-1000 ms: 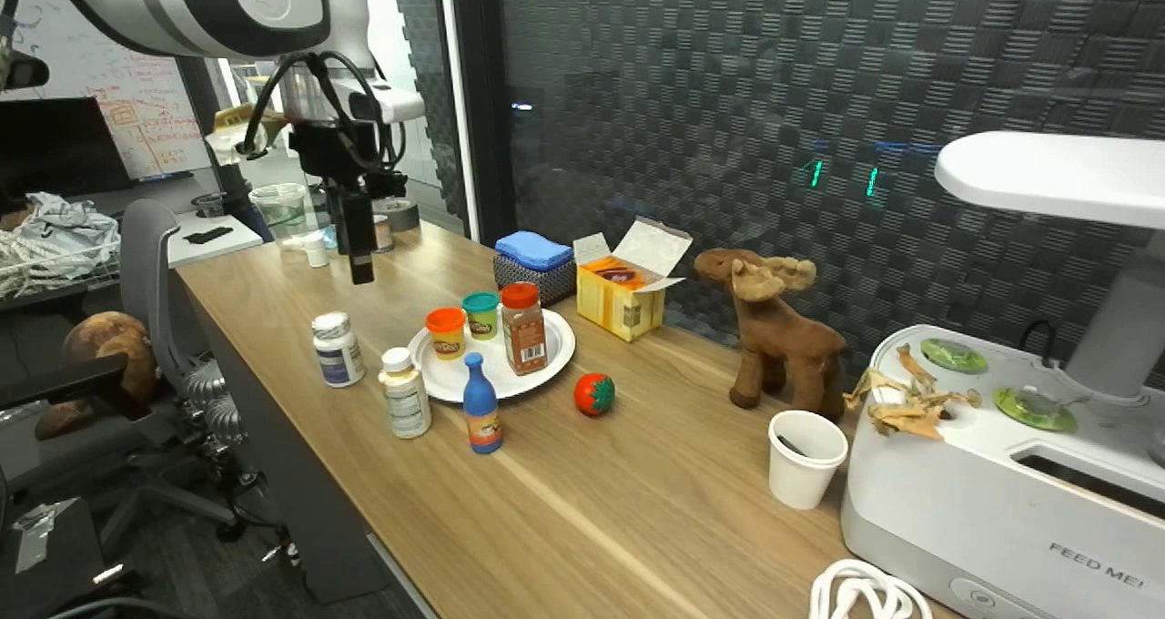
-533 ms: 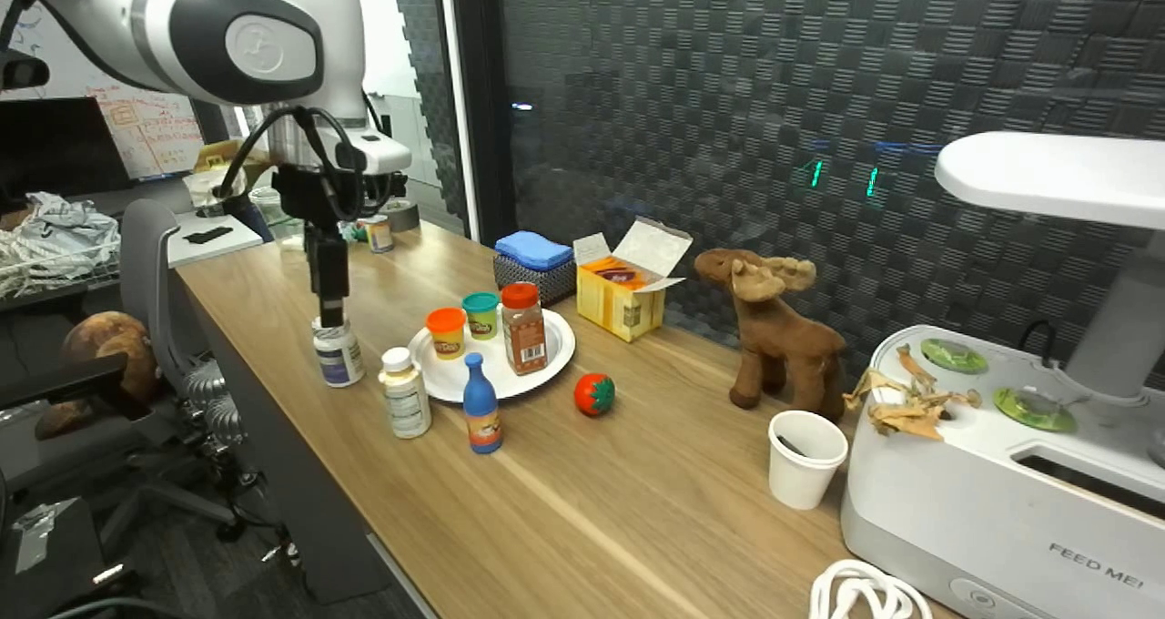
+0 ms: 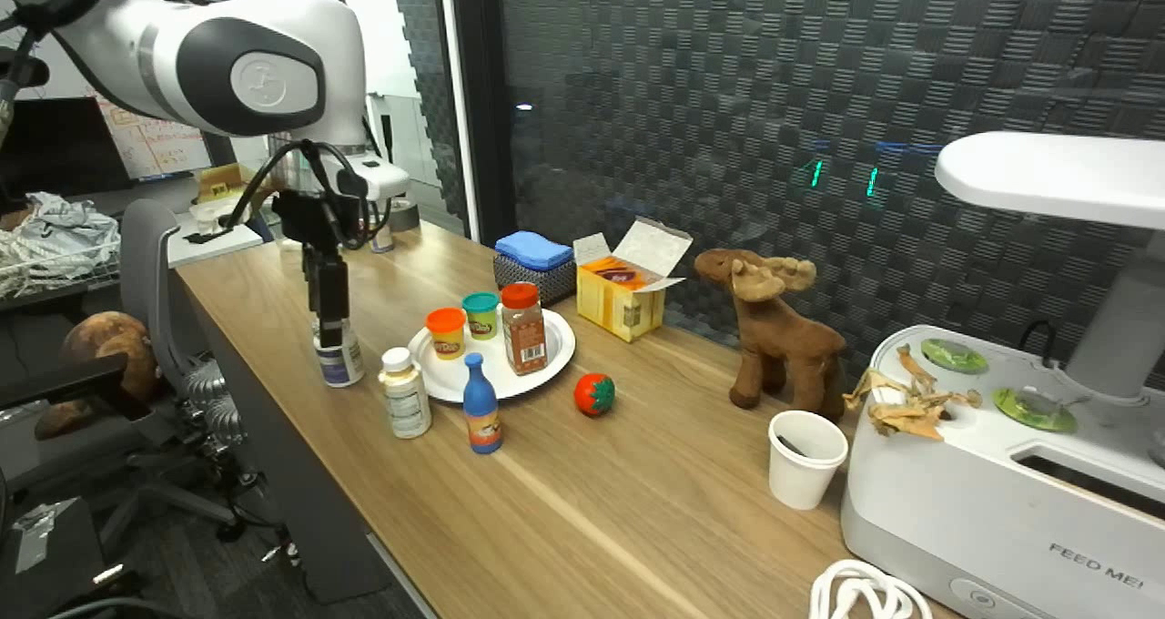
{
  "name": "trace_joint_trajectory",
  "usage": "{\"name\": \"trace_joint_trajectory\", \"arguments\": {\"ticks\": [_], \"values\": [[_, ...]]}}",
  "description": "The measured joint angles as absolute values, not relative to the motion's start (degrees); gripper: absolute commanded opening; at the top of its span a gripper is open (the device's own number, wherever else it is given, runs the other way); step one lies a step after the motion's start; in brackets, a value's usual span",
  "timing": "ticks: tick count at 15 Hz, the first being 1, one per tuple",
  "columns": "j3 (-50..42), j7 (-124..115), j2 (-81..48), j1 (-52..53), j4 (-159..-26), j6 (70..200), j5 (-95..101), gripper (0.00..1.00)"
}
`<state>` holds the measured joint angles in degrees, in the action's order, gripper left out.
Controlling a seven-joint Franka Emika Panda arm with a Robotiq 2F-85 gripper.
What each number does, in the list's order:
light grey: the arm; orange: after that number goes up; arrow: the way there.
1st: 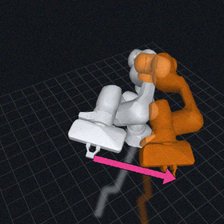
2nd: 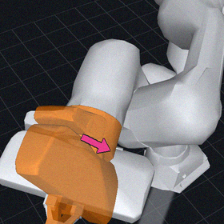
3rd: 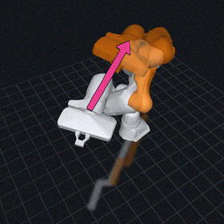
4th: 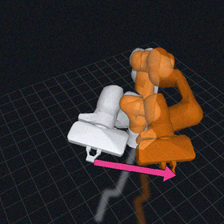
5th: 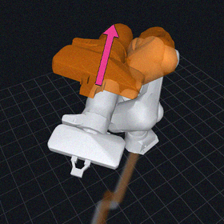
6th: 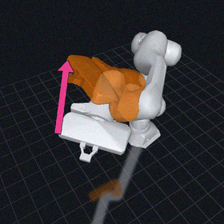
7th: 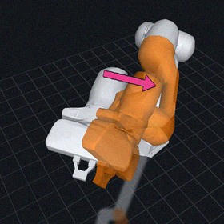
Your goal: Put the bottles and red plushy on the table onto the plate
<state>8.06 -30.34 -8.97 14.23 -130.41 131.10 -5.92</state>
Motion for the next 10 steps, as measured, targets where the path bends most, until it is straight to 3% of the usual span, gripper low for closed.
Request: {"name": "trace_joint_trajectory", "arguments": {"ticks": [7,10], "values": [[8.5,-30.1,-9.28,14.25,-130.61,132.27,-5.6,0.2],[8.59,-30.05,-9.28,14.32,-130.67,132.8,-4.99,0.19]]}}
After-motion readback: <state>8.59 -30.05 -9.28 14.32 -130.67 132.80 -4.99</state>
